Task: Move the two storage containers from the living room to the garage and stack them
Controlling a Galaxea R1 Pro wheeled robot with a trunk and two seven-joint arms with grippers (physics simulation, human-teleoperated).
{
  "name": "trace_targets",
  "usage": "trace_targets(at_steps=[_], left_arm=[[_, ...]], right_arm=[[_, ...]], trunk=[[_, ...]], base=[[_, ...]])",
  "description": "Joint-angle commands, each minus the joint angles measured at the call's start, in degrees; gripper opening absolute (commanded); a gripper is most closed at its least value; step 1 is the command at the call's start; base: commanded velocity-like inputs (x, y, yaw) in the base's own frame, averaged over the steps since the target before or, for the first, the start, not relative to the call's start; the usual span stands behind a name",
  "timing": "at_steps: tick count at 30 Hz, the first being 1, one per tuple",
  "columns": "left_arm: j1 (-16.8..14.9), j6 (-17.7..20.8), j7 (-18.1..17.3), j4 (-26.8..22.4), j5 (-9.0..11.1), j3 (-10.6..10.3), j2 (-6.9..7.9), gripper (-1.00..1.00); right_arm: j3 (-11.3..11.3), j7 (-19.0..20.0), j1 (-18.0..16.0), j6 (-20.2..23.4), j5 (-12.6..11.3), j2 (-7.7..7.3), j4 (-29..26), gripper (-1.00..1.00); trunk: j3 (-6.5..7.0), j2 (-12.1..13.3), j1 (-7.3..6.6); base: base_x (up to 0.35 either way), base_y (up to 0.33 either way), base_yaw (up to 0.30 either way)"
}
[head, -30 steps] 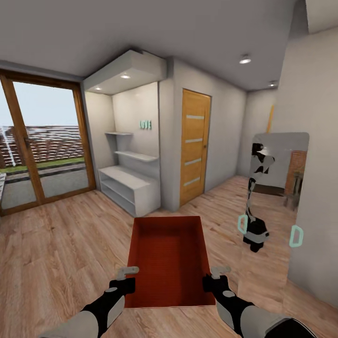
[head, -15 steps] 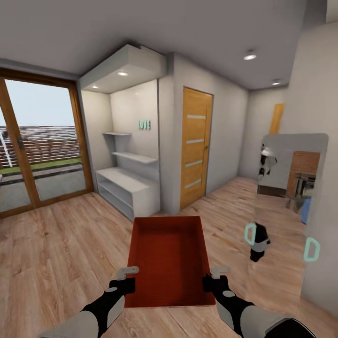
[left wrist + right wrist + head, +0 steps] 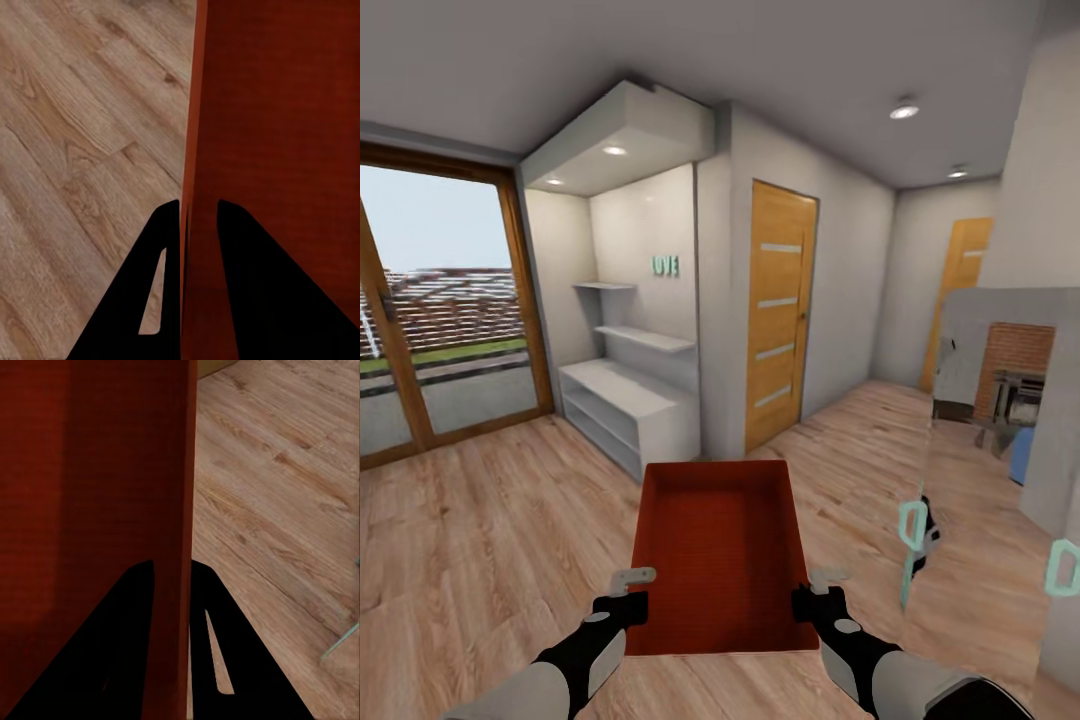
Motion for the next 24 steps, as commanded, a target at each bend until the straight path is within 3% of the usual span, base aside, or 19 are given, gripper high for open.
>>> trace_targets(at_steps=[1,14,24], left_arm=[[-0.04,-0.15,0.64,-0.13,0.07,-0.78,2.00,-1.00],[-0.04,-0.15,0.64,-0.14,0.07,-0.78,2.00,-1.00],[-0.05,-0.15,0.64,-0.17,0.09,-0.78,2.00,-1.00]], right_arm=[[-1.84,-0.18,-0.07,-0.24,-0.86,-0.15,0.17,-1.00],[-1.79,-0.26,-0.07,-0.24,-0.85,-0.06,0.18,-1.00],[-1.84,-0.27,-0.07,-0.24,-0.85,-0.06,0.18,-1.00]], trunk=[[-0.09,-0.07,0.04],[-0.09,-0.07,0.04],[-0.09,-0.07,0.04]], base=[[0.322,0.000,0.000],[0.322,0.000,-0.009],[0.322,0.000,-0.232]])
